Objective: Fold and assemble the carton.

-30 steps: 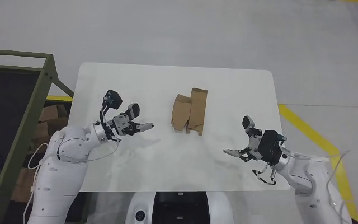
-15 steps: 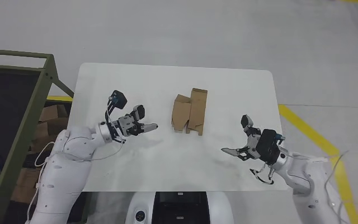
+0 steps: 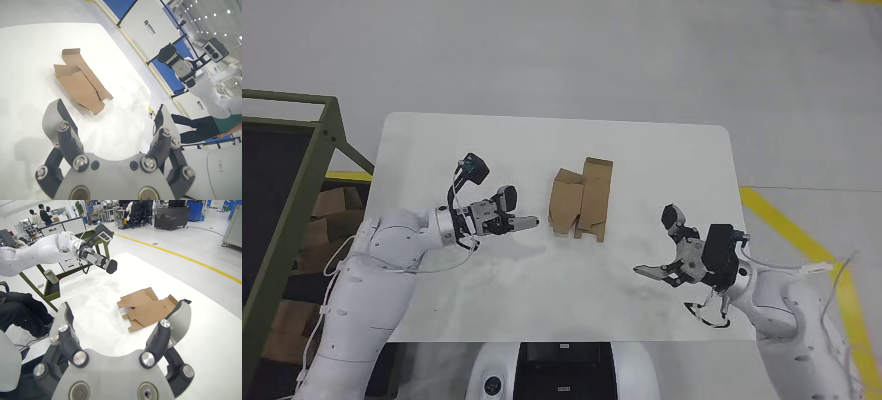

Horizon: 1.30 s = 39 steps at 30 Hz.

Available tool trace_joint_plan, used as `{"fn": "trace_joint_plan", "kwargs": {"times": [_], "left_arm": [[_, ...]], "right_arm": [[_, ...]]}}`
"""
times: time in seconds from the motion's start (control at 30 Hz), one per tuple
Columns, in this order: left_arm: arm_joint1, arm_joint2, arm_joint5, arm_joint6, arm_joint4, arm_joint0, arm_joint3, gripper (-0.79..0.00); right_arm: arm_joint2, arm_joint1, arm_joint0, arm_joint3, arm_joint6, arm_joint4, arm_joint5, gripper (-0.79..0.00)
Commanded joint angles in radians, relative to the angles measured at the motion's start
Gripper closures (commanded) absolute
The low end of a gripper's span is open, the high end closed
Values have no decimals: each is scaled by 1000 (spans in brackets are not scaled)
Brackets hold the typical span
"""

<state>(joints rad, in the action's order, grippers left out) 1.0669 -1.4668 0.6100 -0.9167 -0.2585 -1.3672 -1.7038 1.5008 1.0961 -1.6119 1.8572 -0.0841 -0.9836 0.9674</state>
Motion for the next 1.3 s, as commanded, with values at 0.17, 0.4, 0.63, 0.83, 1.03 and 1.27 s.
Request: {"fn": "trace_joint_plan", "kwargs": {"times": [0.17, 0.4, 0.63, 0.83, 1.03, 1.27], "left_arm": [[2, 114, -122, -189, 173, 114, 84, -785], [12, 224, -275, -315, 250, 267, 222, -785], [13, 231, -290, -309, 237, 278, 230, -785], [15, 242, -328, -263, 256, 283, 252, -785], [30, 284, -371, -181, 296, 340, 359, -785], [53, 356, -377, -122, 299, 427, 485, -785]], "right_arm": [[-40, -2, 50, -66, -30, 119, 18, -785], [-55, -10, 90, -114, -84, 212, 31, -785], [-58, -11, 92, -117, -93, 226, 28, -785], [-58, -11, 92, -117, -93, 226, 28, -785], [-58, -11, 92, -117, -93, 226, 28, -785], [-58, -11, 92, -117, -93, 226, 28, -785]]}}
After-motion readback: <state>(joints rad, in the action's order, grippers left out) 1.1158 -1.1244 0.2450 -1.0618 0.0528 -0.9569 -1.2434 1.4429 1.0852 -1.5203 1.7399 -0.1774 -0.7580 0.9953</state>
